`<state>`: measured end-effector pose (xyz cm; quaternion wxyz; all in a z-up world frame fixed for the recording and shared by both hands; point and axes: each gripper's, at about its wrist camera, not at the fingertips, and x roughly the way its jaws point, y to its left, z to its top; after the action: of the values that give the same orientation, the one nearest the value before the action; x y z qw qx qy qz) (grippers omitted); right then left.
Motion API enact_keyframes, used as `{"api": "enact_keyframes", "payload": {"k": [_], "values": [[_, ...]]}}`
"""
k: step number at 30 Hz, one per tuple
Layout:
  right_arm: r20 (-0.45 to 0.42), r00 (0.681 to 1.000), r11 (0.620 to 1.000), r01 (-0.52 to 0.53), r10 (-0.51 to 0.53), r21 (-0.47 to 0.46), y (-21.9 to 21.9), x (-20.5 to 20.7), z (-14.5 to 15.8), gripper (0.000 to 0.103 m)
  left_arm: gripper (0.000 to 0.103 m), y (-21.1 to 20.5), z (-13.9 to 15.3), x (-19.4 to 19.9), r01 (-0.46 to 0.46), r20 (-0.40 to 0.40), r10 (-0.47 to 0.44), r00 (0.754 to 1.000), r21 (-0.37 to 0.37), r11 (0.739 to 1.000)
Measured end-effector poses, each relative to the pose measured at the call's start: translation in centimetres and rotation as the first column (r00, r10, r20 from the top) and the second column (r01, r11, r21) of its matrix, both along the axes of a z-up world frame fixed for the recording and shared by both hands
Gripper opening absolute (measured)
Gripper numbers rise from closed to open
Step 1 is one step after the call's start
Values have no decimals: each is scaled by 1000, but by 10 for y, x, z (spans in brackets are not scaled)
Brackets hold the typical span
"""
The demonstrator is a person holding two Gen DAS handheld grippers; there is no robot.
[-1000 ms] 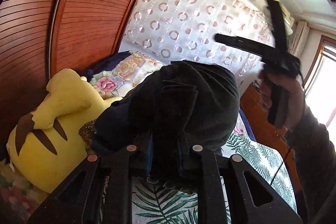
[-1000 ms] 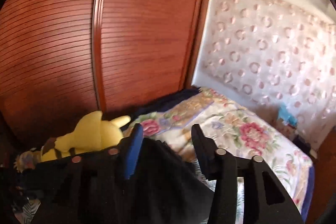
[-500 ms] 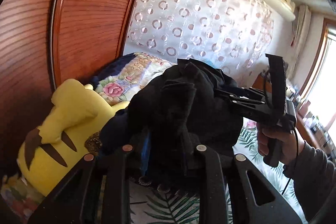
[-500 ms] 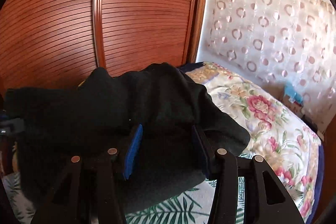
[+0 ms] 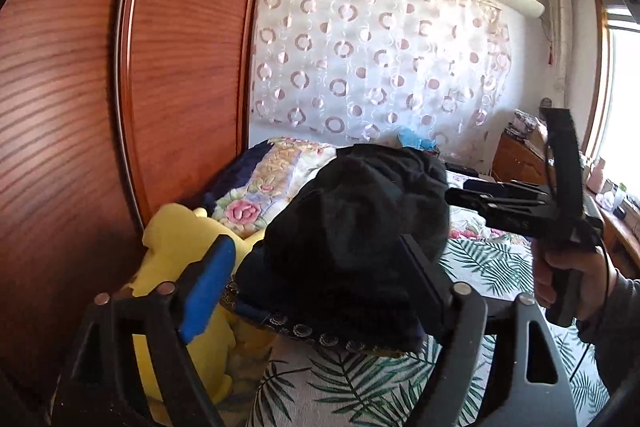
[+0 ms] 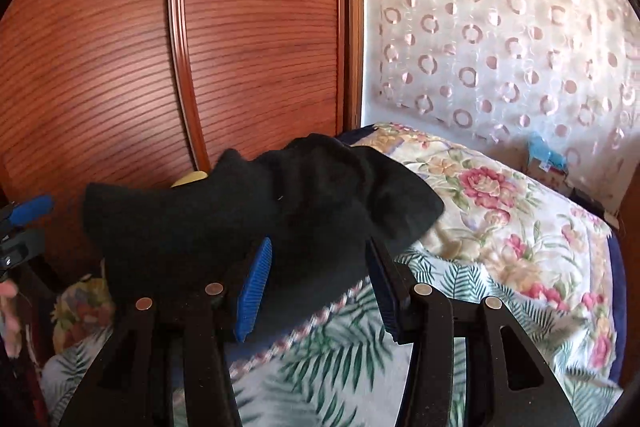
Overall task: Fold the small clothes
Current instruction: 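Release the bundle on the stack and pull both tools back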
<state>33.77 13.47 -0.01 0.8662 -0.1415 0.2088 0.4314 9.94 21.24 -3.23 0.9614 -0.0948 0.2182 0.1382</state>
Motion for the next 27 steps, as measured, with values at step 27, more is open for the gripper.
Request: {"api": "enact_keyframes", "payload": {"k": [27], "values": [[38, 934, 927, 347, -355, 142, -225, -243, 9, 77, 86, -138, 17, -40, 227, -23, -225, 974, 103, 969]]}}
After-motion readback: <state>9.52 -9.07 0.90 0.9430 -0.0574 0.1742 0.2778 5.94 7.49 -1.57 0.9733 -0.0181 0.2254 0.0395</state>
